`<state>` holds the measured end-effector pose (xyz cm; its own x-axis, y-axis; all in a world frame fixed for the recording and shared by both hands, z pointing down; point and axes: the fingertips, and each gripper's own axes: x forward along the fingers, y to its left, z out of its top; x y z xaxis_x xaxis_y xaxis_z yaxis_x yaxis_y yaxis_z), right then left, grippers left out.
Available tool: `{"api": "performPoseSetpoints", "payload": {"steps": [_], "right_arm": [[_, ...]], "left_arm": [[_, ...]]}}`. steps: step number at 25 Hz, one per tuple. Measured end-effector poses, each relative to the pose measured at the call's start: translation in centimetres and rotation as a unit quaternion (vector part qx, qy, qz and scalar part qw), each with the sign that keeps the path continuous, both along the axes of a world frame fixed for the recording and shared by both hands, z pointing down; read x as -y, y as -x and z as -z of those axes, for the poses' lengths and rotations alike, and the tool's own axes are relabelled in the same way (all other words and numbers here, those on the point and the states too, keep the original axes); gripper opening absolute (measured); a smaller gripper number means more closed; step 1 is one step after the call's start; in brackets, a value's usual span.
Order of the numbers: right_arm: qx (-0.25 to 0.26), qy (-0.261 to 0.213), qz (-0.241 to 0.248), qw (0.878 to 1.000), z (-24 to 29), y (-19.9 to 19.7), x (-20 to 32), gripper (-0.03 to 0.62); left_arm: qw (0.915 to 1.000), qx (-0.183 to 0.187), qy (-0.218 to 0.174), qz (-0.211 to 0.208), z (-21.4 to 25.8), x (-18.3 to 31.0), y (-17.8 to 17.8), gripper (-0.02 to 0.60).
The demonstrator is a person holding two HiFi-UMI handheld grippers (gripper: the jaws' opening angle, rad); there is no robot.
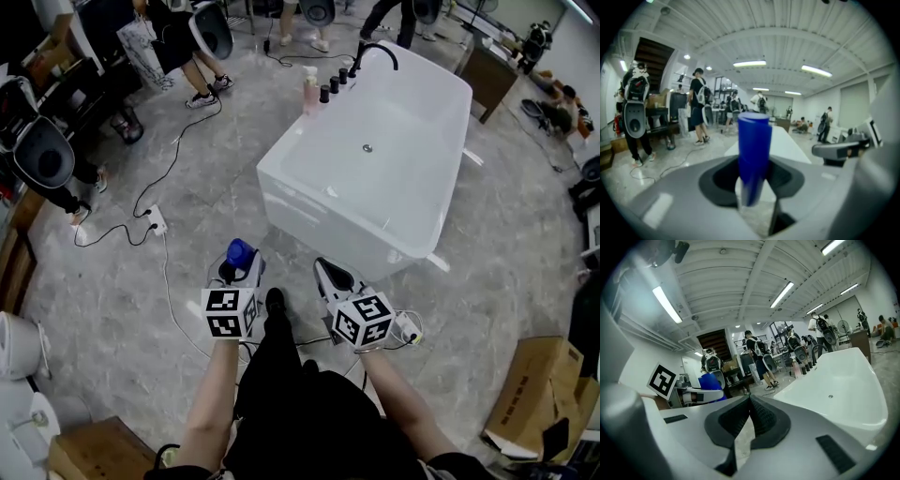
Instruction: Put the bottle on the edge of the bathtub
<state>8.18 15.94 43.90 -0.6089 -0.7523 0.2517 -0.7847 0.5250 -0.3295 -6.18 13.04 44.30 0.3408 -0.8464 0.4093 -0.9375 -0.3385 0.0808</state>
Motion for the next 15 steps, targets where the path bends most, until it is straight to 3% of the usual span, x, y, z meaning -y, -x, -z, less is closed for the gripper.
{"api": "performPoseSetpoints", "payload": {"steps": [15], "right_arm": [[-0.007,0.027,-0.03,0.999,-1.5,6.1,17.8,0.002]], "left_arm": [[0.999,-0.002,0.024,-0.038,-1.9,18.9,5.4,0.156]]}}
